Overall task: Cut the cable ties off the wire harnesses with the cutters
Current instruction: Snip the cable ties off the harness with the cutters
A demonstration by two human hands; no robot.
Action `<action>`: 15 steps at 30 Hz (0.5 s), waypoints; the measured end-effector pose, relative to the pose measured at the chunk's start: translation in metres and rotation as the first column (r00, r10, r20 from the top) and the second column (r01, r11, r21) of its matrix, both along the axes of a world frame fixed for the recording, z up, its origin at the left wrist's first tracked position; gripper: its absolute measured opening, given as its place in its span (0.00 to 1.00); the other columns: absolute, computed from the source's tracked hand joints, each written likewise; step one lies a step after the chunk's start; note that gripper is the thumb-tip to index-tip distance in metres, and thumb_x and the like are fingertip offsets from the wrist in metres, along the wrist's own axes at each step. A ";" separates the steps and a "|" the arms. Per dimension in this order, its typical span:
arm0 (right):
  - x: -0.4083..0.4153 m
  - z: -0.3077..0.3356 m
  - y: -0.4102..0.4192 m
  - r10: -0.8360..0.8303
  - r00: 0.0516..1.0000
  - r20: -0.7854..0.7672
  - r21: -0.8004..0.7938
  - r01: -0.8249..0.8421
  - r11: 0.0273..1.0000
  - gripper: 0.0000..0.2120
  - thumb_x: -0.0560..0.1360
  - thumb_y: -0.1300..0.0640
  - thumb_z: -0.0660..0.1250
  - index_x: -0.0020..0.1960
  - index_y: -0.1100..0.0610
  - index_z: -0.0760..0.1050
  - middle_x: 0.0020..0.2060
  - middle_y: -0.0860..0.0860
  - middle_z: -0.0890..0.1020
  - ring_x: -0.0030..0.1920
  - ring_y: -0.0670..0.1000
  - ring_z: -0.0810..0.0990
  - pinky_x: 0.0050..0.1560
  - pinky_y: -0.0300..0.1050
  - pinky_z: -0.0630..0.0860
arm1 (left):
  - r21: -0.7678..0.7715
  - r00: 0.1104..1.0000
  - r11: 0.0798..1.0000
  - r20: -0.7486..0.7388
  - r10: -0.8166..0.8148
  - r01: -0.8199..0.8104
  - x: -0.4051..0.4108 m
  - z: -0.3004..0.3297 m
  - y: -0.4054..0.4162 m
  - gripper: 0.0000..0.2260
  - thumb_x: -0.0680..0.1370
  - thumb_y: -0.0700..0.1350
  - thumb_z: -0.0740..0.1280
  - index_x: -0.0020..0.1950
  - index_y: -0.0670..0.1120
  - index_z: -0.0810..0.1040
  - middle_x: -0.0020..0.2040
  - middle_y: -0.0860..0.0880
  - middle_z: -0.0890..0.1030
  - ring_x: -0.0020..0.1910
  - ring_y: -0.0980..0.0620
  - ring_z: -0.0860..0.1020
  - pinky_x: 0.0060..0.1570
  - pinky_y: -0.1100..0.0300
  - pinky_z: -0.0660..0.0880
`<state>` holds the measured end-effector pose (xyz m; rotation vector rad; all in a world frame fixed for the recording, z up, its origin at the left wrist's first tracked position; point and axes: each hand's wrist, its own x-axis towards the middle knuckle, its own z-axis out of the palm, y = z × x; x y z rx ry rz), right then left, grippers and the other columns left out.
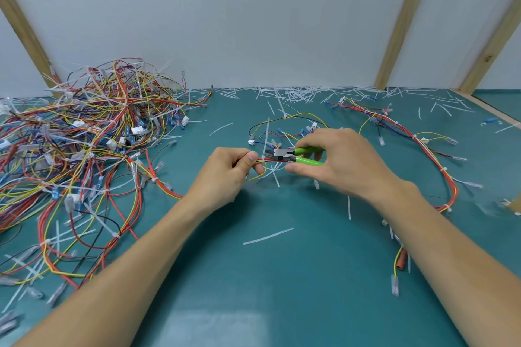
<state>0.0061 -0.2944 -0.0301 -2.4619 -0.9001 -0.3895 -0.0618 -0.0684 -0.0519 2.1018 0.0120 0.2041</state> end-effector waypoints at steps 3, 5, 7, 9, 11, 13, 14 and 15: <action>0.000 -0.001 0.001 -0.006 1.000 0.006 -0.008 0.006 1.000 0.18 0.70 0.30 0.71 0.48 0.43 0.82 0.41 0.44 0.82 0.44 0.50 0.79 0.46 0.52 0.78 | 0.035 1.000 0.999 0.013 0.001 -0.001 0.000 0.000 0.000 0.17 0.85 0.49 0.59 0.42 0.47 0.82 0.31 0.46 0.62 0.21 0.51 0.60 0.21 0.63 0.64; 0.000 -0.001 0.002 -0.010 1.000 0.005 -0.006 0.010 1.000 0.18 0.70 0.30 0.71 0.48 0.43 0.83 0.41 0.44 0.82 0.44 0.50 0.79 0.46 0.53 0.78 | 0.058 1.000 0.998 0.031 0.001 -0.003 0.000 0.000 -0.001 0.17 0.85 0.49 0.59 0.41 0.48 0.82 0.31 0.45 0.63 0.20 0.51 0.61 0.21 0.64 0.64; 0.000 -0.001 0.002 -0.009 1.000 -0.001 -0.006 0.009 1.000 0.18 0.70 0.31 0.71 0.49 0.43 0.83 0.41 0.44 0.82 0.44 0.50 0.79 0.45 0.53 0.78 | 0.065 0.999 0.998 0.046 0.002 -0.005 -0.001 0.001 -0.002 0.17 0.85 0.48 0.59 0.41 0.49 0.81 0.31 0.45 0.63 0.20 0.51 0.61 0.21 0.63 0.64; 0.000 -0.001 0.001 -0.003 1.000 -0.001 -0.015 0.003 1.000 0.18 0.71 0.31 0.71 0.49 0.44 0.84 0.40 0.45 0.82 0.44 0.50 0.79 0.44 0.52 0.78 | 0.070 0.999 0.998 0.054 0.003 -0.007 -0.002 0.001 -0.003 0.16 0.85 0.48 0.59 0.41 0.48 0.81 0.30 0.46 0.62 0.21 0.51 0.60 0.23 0.62 0.63; 0.001 -0.001 0.001 0.004 1.000 0.001 -0.032 -0.004 0.999 0.18 0.71 0.32 0.71 0.49 0.44 0.84 0.40 0.45 0.82 0.43 0.50 0.78 0.43 0.51 0.77 | 0.079 0.998 0.997 0.057 0.009 -0.013 -0.003 0.001 -0.004 0.16 0.85 0.48 0.60 0.41 0.48 0.81 0.29 0.47 0.61 0.23 0.52 0.58 0.26 0.59 0.62; 0.001 -0.001 0.001 0.009 1.000 -0.002 -0.049 -0.009 0.999 0.18 0.72 0.32 0.70 0.48 0.45 0.84 0.39 0.45 0.82 0.41 0.50 0.76 0.41 0.50 0.75 | 0.091 0.998 0.995 0.063 0.022 -0.028 -0.003 0.001 -0.005 0.16 0.85 0.48 0.60 0.41 0.48 0.81 0.26 0.51 0.60 0.23 0.53 0.58 0.27 0.58 0.60; 0.002 -0.002 0.001 0.007 1.000 -0.002 -0.056 -0.007 0.998 0.18 0.72 0.32 0.70 0.48 0.45 0.84 0.38 0.45 0.81 0.40 0.50 0.75 0.40 0.50 0.75 | 0.099 0.997 0.994 0.066 0.030 -0.037 -0.003 0.001 -0.005 0.16 0.85 0.48 0.60 0.41 0.48 0.81 0.25 0.53 0.59 0.22 0.53 0.58 0.26 0.59 0.59; 0.002 -0.002 0.001 0.002 1.000 -0.004 -0.062 -0.002 0.998 0.17 0.72 0.32 0.70 0.47 0.45 0.84 0.37 0.46 0.81 0.39 0.50 0.74 0.39 0.49 0.74 | 0.107 0.997 0.993 0.069 0.036 -0.043 -0.003 0.001 -0.005 0.16 0.85 0.48 0.60 0.40 0.48 0.81 0.24 0.54 0.58 0.22 0.54 0.58 0.25 0.59 0.58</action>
